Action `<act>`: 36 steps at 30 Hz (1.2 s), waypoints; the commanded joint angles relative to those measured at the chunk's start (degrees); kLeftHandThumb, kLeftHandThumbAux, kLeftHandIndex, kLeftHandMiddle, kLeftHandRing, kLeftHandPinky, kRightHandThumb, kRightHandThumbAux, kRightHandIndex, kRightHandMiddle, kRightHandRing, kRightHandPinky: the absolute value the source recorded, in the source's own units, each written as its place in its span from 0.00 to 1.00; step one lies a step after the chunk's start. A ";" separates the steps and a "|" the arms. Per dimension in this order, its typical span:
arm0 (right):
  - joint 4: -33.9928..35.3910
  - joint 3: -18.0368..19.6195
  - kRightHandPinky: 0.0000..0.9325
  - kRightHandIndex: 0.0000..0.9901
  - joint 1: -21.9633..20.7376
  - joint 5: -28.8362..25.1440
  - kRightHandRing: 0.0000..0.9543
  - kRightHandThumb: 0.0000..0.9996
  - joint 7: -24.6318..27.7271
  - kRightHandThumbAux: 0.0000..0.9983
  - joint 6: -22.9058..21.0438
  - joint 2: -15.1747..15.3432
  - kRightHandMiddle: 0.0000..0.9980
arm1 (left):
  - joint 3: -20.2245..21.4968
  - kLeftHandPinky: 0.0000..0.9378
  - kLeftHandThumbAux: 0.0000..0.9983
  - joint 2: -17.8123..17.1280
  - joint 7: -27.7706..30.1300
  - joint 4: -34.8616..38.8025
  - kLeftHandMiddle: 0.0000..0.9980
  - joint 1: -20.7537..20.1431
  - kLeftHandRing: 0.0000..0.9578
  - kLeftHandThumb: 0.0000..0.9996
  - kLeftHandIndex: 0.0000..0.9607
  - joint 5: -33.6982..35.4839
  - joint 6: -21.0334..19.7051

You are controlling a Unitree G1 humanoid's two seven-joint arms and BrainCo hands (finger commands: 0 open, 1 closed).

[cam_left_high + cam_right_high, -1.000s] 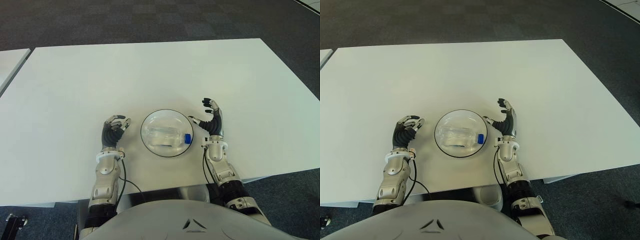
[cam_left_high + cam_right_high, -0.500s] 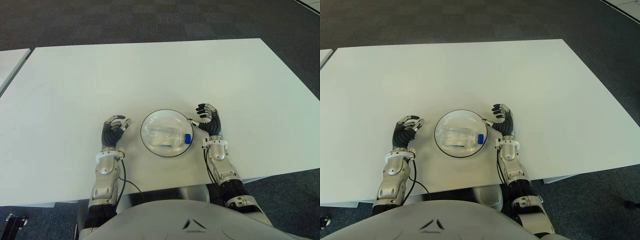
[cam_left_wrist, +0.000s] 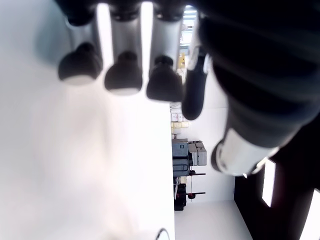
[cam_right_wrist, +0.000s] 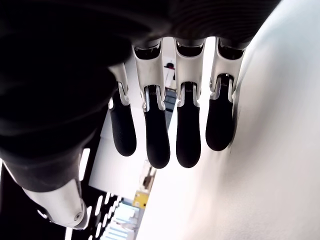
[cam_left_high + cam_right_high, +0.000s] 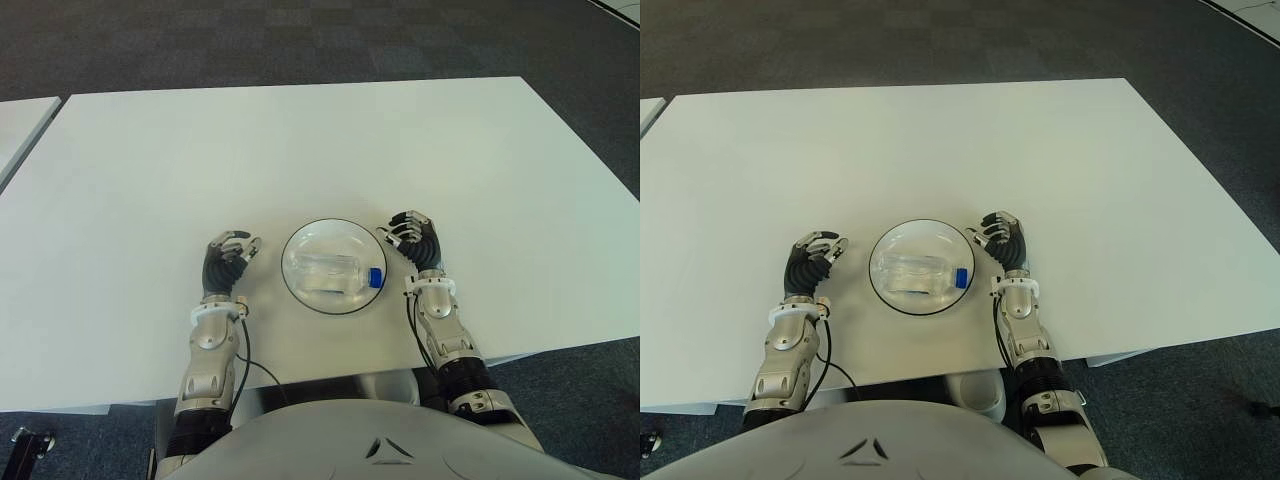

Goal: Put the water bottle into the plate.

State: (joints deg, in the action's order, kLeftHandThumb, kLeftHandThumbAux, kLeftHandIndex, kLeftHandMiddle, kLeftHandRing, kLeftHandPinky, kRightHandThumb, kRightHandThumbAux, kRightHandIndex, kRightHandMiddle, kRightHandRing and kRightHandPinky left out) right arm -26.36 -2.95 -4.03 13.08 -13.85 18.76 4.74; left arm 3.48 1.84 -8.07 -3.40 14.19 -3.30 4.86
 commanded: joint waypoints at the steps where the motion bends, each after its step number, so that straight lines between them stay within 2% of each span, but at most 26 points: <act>1: 0.72 0.22 0.57 0.43 0.54 -0.82 0.53 0.71 0.78 0.73 -0.59 -0.47 0.49 | 0.07 0.90 0.72 -0.22 0.34 -1.14 0.84 0.60 0.88 0.70 0.46 0.10 -0.33; 27: 2.89 -0.14 0.57 0.43 1.58 0.11 0.54 0.70 1.65 0.73 -2.86 -0.49 0.49 | 0.08 0.91 0.72 -0.46 0.19 -0.05 0.85 1.26 0.89 0.70 0.46 -0.33 -0.82; 36: -2.15 0.20 0.56 0.43 0.10 -0.51 0.55 0.70 1.08 0.73 -3.03 -0.90 0.50 | -0.10 0.90 0.72 -0.55 1.00 0.44 0.84 1.41 0.88 0.70 0.45 0.29 -1.65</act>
State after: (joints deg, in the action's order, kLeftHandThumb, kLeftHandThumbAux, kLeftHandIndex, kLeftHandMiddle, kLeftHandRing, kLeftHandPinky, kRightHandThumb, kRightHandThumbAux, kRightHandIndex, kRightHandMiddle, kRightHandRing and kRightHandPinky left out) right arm -26.01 -3.09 -3.62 13.22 -13.14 17.12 4.28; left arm 3.51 1.70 -7.98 -2.71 14.69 -3.28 4.39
